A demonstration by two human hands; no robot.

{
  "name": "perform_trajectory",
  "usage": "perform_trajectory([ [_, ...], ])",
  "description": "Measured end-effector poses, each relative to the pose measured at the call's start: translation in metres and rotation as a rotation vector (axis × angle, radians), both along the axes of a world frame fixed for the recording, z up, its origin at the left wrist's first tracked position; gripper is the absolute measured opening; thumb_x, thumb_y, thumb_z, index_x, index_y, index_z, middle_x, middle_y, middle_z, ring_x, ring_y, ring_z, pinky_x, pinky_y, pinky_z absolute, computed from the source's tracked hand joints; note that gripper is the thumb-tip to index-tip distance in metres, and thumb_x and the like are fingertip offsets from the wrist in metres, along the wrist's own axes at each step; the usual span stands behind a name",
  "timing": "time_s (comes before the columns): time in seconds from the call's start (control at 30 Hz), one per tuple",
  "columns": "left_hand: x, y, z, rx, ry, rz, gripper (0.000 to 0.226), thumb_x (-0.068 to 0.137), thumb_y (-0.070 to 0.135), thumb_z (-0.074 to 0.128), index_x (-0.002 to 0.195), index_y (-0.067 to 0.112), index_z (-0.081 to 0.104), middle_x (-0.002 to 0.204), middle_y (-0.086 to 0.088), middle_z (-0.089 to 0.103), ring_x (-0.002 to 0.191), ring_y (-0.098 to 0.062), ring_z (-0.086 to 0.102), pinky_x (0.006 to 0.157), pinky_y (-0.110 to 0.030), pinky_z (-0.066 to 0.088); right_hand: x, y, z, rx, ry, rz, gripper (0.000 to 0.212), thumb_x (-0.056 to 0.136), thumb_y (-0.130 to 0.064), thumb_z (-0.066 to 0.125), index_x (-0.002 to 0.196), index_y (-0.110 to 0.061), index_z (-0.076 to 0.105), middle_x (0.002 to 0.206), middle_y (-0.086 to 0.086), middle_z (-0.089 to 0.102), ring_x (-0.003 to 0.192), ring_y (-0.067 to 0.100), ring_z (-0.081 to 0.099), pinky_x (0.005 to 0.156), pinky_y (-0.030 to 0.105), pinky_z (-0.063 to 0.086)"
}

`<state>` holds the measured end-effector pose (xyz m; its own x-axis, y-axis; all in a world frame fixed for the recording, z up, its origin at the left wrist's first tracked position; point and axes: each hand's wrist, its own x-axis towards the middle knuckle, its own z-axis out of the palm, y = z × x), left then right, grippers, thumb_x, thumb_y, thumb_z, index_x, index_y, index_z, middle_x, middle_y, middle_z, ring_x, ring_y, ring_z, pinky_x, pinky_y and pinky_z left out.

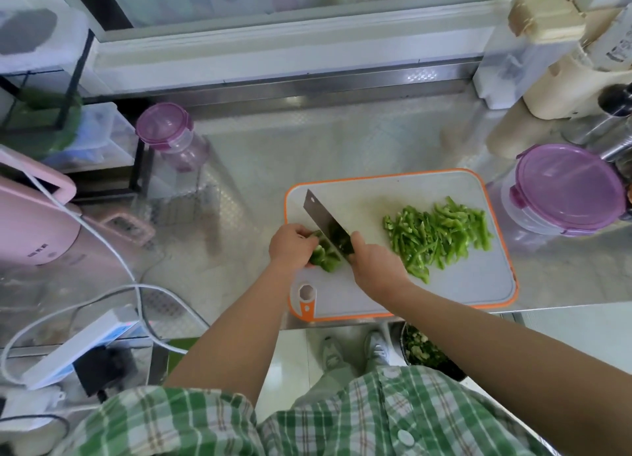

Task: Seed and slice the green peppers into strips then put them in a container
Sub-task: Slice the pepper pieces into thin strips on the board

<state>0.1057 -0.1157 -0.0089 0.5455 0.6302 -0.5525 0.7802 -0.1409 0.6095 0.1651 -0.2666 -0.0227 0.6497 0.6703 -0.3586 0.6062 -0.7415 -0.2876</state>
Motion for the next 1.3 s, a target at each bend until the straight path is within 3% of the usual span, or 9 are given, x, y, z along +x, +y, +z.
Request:
perform_trajectory([
  [0.07,-0.003,0.005,-0.001,0.039,0.027,-0.035,0.003,0.086,0.020,0.068,0.086,0.022,0.070,0.089,-0.006,0.073,0.078,-0.032,0.071,0.079,-0.037,0.058,0.004,-0.001,-0.002,0.075,0.065,-0.036,0.020,0.100,-0.021,0.039,0.115,-0.010,0.033,0.084,0.014,0.060,0.069,0.033,0.056,0.055,0.036,0.040],
  [0.27,0.000,0.005,-0.003,0.363,0.209,-0.187,0.033,0.085,0.035,0.066,0.116,0.023,0.065,0.119,-0.008,0.062,0.121,-0.031,0.049,0.095,-0.036,0.045,0.025,-0.013,0.017,0.419,0.188,-0.195,0.018,0.096,-0.015,0.050,0.090,-0.009,0.034,0.056,0.003,0.043,0.048,0.026,0.043,0.046,0.035,0.029],
  [0.47,0.024,-0.013,-0.006,0.509,-0.056,-0.570,0.048,0.083,0.009,0.059,0.130,0.020,0.057,0.131,-0.005,0.052,0.122,-0.029,0.041,0.099,-0.034,0.036,0.040,-0.030,0.025,0.440,0.226,-0.421,0.022,0.097,-0.022,0.049,0.086,-0.013,0.032,0.068,0.016,0.053,0.056,0.035,0.056,0.051,0.046,0.048],
  [0.63,0.045,-0.024,-0.012,0.699,0.049,-1.025,0.056,0.088,0.003,0.054,0.138,0.028,0.052,0.130,-0.002,0.053,0.120,-0.026,0.043,0.094,-0.035,0.037,0.034,-0.046,0.022,0.430,0.234,-0.445,0.031,0.096,-0.027,0.050,0.076,-0.028,0.027,0.065,0.009,0.050,0.051,0.027,0.049,0.054,0.048,0.049],
  [0.7,0.047,-0.022,-0.013,0.723,0.033,-0.959,0.043,0.088,0.002,0.056,0.124,0.024,0.061,0.118,-0.005,0.056,0.113,-0.028,0.048,0.088,-0.035,0.038,0.033,-0.048,0.021,0.428,0.236,-0.454,0.026,0.097,-0.026,0.049,0.080,-0.025,0.030,0.064,0.008,0.050,0.052,0.028,0.050,0.054,0.050,0.050],
  [0.8,0.046,-0.018,-0.010,0.551,-0.024,-0.641,0.015,0.084,0.011,0.069,0.099,0.014,0.069,0.103,-0.009,0.062,0.098,-0.031,0.059,0.081,-0.035,0.042,0.034,-0.045,0.022,0.434,0.240,-0.457,0.022,0.097,-0.024,0.050,0.083,-0.024,0.033,0.064,0.007,0.051,0.053,0.029,0.052,0.054,0.047,0.051],
  [0.97,0.043,-0.019,-0.009,0.269,-0.017,-0.142,0.027,0.079,0.036,0.078,0.075,0.009,0.074,0.075,-0.009,0.072,0.078,-0.028,0.068,0.075,-0.035,0.052,0.031,-0.035,0.023,0.401,0.229,-0.393,0.015,0.097,-0.020,0.049,0.096,-0.009,0.038,0.070,0.012,0.055,0.056,0.031,0.055,0.049,0.041,0.046],
  [1.1,0.042,-0.030,-0.012,0.216,0.024,-0.067,0.017,0.078,0.028,0.070,0.076,0.012,0.077,0.074,-0.010,0.073,0.081,-0.027,0.071,0.080,-0.037,0.056,0.023,-0.029,0.019,0.304,0.161,-0.279,0.014,0.097,-0.017,0.047,0.094,-0.011,0.035,0.062,0.000,0.043,0.051,0.021,0.042,0.043,0.030,0.025],
  [1.3,0.038,-0.039,-0.015,0.158,0.091,-0.039,0.025,0.076,0.032,0.067,0.070,0.009,0.074,0.068,-0.008,0.071,0.073,-0.026,0.070,0.065,-0.030,0.052,0.020,-0.030,0.019,0.185,0.078,-0.184,0.013,0.098,-0.019,0.043,0.103,-0.008,0.038,0.061,0.001,0.042,0.051,0.024,0.041,0.042,0.029,0.021],
])
